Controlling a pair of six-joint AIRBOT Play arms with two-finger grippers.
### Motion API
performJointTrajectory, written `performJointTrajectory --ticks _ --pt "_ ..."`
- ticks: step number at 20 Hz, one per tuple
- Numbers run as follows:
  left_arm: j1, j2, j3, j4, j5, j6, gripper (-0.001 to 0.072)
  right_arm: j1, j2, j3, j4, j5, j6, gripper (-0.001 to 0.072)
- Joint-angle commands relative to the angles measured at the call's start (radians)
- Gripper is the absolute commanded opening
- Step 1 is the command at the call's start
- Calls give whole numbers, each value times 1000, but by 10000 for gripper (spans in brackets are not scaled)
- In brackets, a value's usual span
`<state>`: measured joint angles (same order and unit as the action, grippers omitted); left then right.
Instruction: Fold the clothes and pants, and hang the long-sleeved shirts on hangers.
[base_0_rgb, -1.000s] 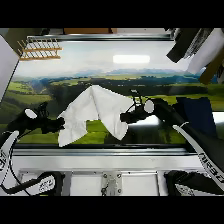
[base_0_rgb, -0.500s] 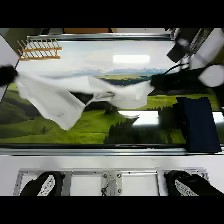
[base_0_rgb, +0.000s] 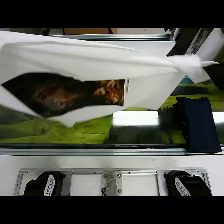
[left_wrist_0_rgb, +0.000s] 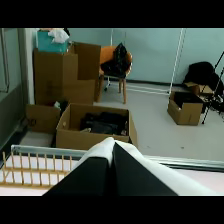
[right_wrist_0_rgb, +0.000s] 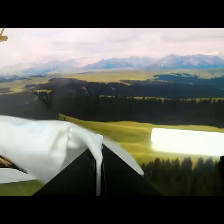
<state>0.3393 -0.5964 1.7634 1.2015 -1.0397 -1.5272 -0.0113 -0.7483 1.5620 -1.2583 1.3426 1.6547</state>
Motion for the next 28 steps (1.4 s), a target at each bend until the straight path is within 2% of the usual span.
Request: performJointTrajectory --ticks 1,5,9,11,14,18,19,21,22,25,28 --pt "1 4 71 -4 2 -19 5 -13 61 5 -37 123 41 8" --pt "1 -151 108 -124 -22 -16 4 -14 40 5 -45 135 84 8" --pt "-21 -360 -13 -155 -35 -14 4 -14 -82 5 -93 57 89 8" --pt "-77 -484 -89 -154 -24 -5 4 -14 -187 5 -92 -39 89 8" --pt "-169 -680 -145 -154 63 67 4 -14 -380 5 -93 -224 68 8" --pt "-236 -922 -58 -154 140 73 5 -14 -609 6 -84 -495 44 13" --pt "-239 -968 -18 -154 137 72 19 -14 -647 6 -74 -545 44 66" --pt "-224 -1036 70 -154 97 69 588 -16 -682 6 -52 -603 43 541" --pt "-206 -1053 106 -147 51 68 599 -21 -679 6 -56 -611 43 592" --pt "-114 -1038 124 -145 -117 69 598 -44 -616 5 -80 -555 42 585" --pt "-27 -914 -103 -74 -173 71 598 -40 -505 -47 -93 -435 -9 583"
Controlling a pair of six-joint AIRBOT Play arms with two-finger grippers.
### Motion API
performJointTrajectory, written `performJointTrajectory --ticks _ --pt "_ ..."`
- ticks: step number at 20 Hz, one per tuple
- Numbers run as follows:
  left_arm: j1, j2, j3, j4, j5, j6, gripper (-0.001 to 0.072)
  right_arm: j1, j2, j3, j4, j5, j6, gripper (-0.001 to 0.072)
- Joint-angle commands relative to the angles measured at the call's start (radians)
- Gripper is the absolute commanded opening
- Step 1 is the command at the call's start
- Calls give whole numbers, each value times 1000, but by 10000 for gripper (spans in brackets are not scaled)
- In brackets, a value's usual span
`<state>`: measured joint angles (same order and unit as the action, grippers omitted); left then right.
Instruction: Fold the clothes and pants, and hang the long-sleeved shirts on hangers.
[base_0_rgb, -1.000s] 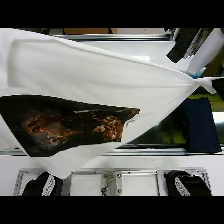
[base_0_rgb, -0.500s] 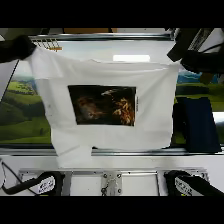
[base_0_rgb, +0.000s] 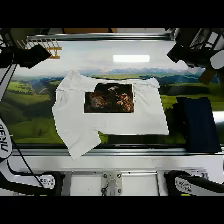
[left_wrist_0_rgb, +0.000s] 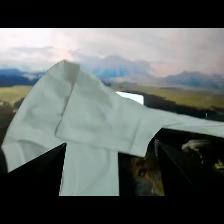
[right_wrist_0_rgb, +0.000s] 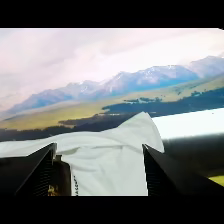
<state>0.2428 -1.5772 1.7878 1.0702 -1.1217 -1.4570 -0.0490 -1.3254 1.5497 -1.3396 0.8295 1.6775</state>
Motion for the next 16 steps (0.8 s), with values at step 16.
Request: performJointTrajectory --ticks 16 --pt "74 370 -1202 28 218 5 598 46 446 -455 27 178 -28 583"
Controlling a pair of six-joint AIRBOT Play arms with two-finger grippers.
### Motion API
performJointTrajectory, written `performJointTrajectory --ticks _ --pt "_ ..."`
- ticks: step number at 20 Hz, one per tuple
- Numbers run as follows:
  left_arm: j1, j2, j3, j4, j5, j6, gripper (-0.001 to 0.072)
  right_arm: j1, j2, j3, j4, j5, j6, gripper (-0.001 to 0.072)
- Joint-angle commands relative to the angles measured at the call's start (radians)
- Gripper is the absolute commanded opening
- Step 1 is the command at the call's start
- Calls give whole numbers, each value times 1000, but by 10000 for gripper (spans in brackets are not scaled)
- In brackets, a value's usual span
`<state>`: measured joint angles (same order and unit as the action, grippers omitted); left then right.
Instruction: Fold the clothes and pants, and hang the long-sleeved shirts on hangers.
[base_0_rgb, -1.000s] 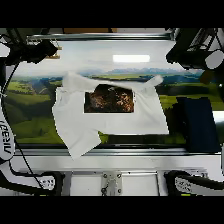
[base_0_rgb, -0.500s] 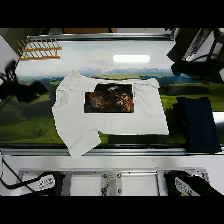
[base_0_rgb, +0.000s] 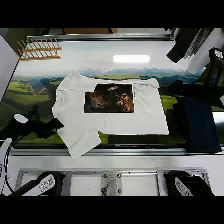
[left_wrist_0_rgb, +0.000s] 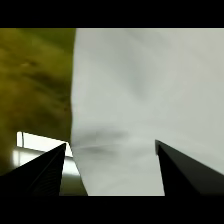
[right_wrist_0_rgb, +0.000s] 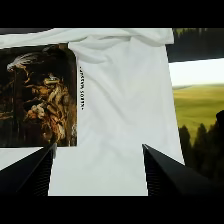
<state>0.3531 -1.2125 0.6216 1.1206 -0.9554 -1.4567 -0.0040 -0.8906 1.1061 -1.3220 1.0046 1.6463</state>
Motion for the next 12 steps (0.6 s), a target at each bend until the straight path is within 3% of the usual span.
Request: performJointTrajectory --ticks 1,5,6,8,9,12 --pt "-60 5 -36 -22 63 5 598 1 11 -11 9 4 3 583" --pt "-107 5 -36 -23 73 -2 597 1 11 -12 9 24 3 583" --pt "-108 5 -36 -24 69 -11 543 0 11 -13 9 32 3 583" --pt "-107 5 -36 -24 65 -10 93 -3 11 -13 -2 62 3 584" --pt "-107 8 -36 -23 64 -7 5 -13 11 -21 -7 89 3 584" --pt "-107 42 -36 -21 54 3 5 -121 11 -138 -6 209 50 584"
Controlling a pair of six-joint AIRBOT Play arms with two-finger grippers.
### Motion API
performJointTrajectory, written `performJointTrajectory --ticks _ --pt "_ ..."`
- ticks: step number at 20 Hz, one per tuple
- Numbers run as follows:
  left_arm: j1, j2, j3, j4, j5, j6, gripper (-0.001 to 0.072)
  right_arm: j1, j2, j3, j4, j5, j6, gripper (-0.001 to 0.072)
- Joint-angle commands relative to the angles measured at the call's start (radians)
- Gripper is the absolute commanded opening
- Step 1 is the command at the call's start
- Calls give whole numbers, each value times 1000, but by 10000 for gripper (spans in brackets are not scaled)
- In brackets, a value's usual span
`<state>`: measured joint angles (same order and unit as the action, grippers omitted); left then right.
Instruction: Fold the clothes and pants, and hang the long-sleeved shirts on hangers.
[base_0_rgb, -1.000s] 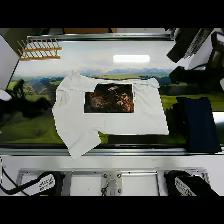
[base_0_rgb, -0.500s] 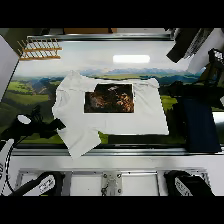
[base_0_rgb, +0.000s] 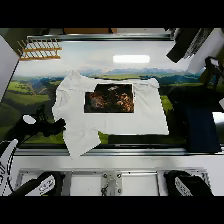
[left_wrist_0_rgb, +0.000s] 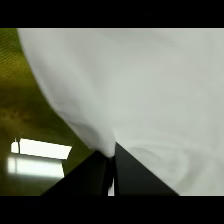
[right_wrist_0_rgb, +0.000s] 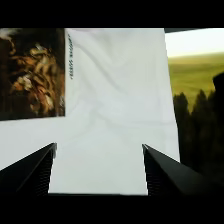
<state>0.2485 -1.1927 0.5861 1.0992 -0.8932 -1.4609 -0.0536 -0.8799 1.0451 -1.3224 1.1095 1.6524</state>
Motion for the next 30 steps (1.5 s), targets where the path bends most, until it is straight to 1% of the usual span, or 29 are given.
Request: performJointTrajectory --ticks 1,3,4,6,9,11,18,22,23,25,26,27,28,30 --pt "-3 42 -1 0 -16 16 5 -125 1 -152 -6 128 94 584" --pt "-3 76 -2 0 -28 18 5 -225 0 -307 -2 121 203 584" --pt "-3 89 -2 0 -27 18 5 -271 0 -386 5 92 259 584" --pt "-3 103 -2 0 -22 18 5 -321 0 -506 34 12 316 584" --pt "-3 92 -2 0 -24 18 5 -309 -4 -602 129 -140 319 583" --pt "-3 72 -2 0 -25 18 5 -281 -29 -613 150 -217 320 584" --pt "-3 53 -2 0 -27 18 5 -127 -165 -612 225 -410 319 584" --pt "-3 59 -2 0 -27 18 5 -73 -196 -612 227 -494 319 582" --pt "-3 59 -2 0 -26 18 5 -71 -200 -612 227 -504 315 563" --pt "-3 59 -2 0 -27 17 5 -71 -203 -612 222 -515 307 284" --pt "-3 59 -1 0 -27 17 5 -71 -203 -612 214 -528 306 186" --pt "-2 59 -1 0 -27 18 5 -71 -201 -606 206 -529 280 3" --pt "-2 59 5 1 -28 18 5 -71 -200 -592 190 -524 246 8" --pt "0 71 66 9 -59 20 4 -72 -187 -517 123 -455 184 7"
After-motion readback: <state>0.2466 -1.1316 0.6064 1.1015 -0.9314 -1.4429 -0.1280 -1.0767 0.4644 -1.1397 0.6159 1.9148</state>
